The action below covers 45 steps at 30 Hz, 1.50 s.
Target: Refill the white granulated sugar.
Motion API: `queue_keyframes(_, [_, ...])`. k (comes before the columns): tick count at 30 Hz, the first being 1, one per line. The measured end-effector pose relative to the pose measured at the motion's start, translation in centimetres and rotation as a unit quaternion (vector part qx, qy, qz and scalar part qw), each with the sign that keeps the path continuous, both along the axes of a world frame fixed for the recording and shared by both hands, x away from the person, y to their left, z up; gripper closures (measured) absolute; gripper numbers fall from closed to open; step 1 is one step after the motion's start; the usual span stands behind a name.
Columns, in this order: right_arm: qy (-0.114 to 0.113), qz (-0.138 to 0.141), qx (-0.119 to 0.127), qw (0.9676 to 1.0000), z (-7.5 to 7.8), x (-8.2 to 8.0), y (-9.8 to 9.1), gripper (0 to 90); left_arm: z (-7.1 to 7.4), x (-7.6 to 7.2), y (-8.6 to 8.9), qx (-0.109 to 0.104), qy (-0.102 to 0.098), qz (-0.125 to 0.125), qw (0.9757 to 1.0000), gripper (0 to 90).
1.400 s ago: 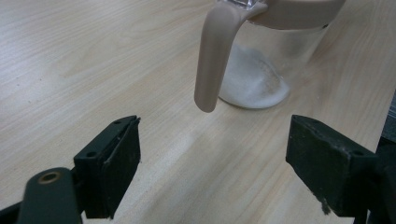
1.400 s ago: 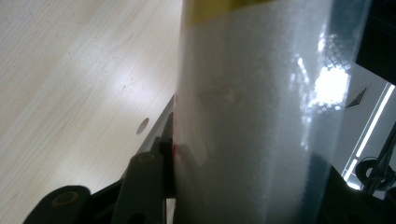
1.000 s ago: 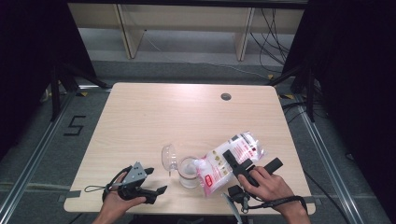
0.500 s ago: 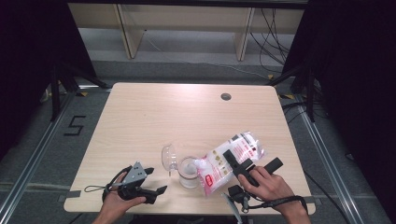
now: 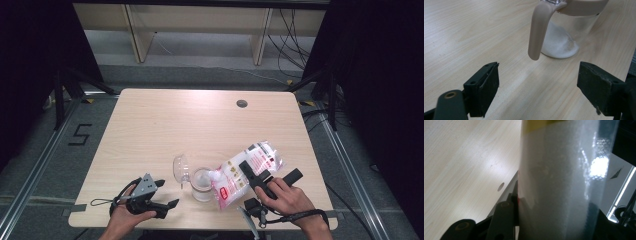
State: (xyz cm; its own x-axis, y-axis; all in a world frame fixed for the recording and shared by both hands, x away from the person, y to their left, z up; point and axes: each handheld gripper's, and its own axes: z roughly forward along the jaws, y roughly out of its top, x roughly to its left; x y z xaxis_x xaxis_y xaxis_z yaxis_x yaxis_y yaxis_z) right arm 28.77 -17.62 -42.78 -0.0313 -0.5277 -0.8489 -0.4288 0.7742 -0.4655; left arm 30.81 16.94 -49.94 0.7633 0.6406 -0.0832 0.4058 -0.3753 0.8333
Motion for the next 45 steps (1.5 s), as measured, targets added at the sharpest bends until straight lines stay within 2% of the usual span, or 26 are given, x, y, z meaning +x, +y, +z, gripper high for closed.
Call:
queue_keyframes(14, [0.001,-0.001,-0.002,1.0,0.13,0.01,-0.05,65.9,-0.1,0.02,-0.07,-0.006,0.0,0.004,1.0,17.5])
queue_keyframes(22, [0.006,0.0,0.011,0.9999,0.06,-0.01,-0.1,66.1,-0.11,0.02,-0.06,-0.006,0.0,0.004,1.0,17.5])
queue_keyframes(26, [0.003,-0.001,0.002,1.0,0.2,0.0,-0.1,66.1,-0.11,0.02,-0.06,-0.007,0.0,0.004,1.0,17.5])
queue_keyframes(29, [0.002,-0.001,0.003,1.0,0.2,-0.02,-0.13,66.1,0.01,-0.02,0.02,-0.003,0.002,0.003,1.0,17.5])
queue_keyframes(30, [0.002,0.0,0.004,1.0,0.21,-0.02,-0.13,66.1,0.07,0.01,0.09,0.005,-0.001,0.002,1.0,17.5])
queue_keyframes(45, [0.002,-0.001,0.002,1.0,0.21,-0.01,-0.16,66.2,0.02,-0.01,0.03,0.0,0.002,0.002,1.0,17.5])
